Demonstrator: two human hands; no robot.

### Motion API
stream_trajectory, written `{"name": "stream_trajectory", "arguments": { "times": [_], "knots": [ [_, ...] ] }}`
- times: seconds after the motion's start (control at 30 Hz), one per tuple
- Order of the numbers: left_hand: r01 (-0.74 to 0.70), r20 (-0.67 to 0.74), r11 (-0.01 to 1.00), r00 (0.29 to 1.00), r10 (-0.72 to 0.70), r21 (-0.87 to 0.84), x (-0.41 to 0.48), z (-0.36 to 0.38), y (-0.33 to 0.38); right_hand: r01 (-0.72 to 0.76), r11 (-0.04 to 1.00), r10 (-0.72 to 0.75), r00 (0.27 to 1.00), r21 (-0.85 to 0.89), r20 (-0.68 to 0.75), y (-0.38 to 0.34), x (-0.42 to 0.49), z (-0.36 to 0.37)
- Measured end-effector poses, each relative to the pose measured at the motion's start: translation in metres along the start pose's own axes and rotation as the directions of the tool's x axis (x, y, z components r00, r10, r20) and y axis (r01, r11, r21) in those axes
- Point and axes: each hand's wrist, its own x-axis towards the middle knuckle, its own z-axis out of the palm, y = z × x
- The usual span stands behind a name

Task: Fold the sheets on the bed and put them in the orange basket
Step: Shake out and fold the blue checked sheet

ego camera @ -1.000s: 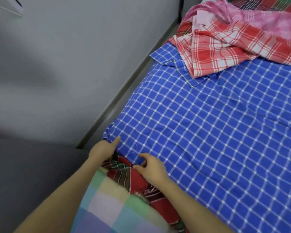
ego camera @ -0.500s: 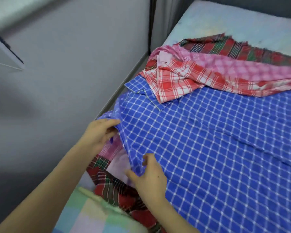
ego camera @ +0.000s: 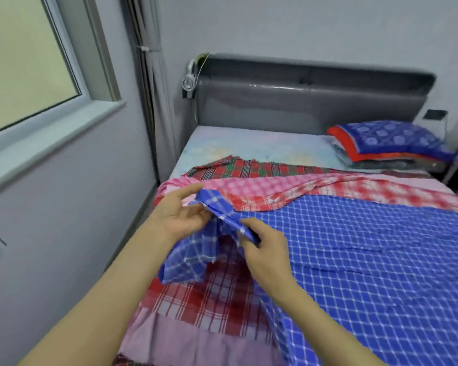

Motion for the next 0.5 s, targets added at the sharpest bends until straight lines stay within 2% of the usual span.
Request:
{"name": "stream_trajectory", "arguments": {
  "times": [0.07,0.17,0.27,0.3,0.37,0.43,0.47,0.5],
  "knots": [
    [-0.031,-0.001,0.999,1.000,0.031,0.043,-0.008,0.034,-0.007,-0.005,0.998,0.013,0.993,0.064,-0.119,-0.019,0.010,-0.043],
    [-0.256,0.081,0.944,0.966,0.244,0.210,-0.031,0.097,-0.016,0.068,0.992,-0.021,0.919,0.107,-0.393,-0.056,0.032,-0.110],
    [-0.560,0.209,0.752,0.828,0.520,0.348,-0.062,0.163,-0.017,0.184,0.979,-0.096,0.798,0.088,-0.596,-0.089,0.038,-0.164],
    [-0.599,0.243,0.717,0.800,0.548,0.357,-0.079,0.193,-0.027,0.193,0.979,-0.105,0.759,0.067,-0.642,-0.096,0.025,-0.195],
    [-0.573,0.175,0.754,0.818,0.548,0.321,-0.079,0.215,-0.029,0.146,0.989,-0.090,0.776,0.039,-0.625,-0.090,0.014,-0.215],
    [-0.449,0.087,0.832,0.891,0.446,0.327,-0.079,0.229,-0.045,0.045,0.998,-0.055,0.833,-0.033,-0.550,-0.075,-0.003,-0.235],
    [-0.408,0.078,0.825,0.908,0.412,0.391,-0.081,0.233,-0.062,-0.011,0.997,-0.031,0.862,-0.079,-0.507,-0.064,-0.016,-0.247],
    [-0.412,0.105,0.753,0.901,0.421,0.513,-0.083,0.238,-0.091,-0.070,0.990,0.005,0.886,-0.124,-0.463,-0.053,-0.036,-0.266]
  ]
}}
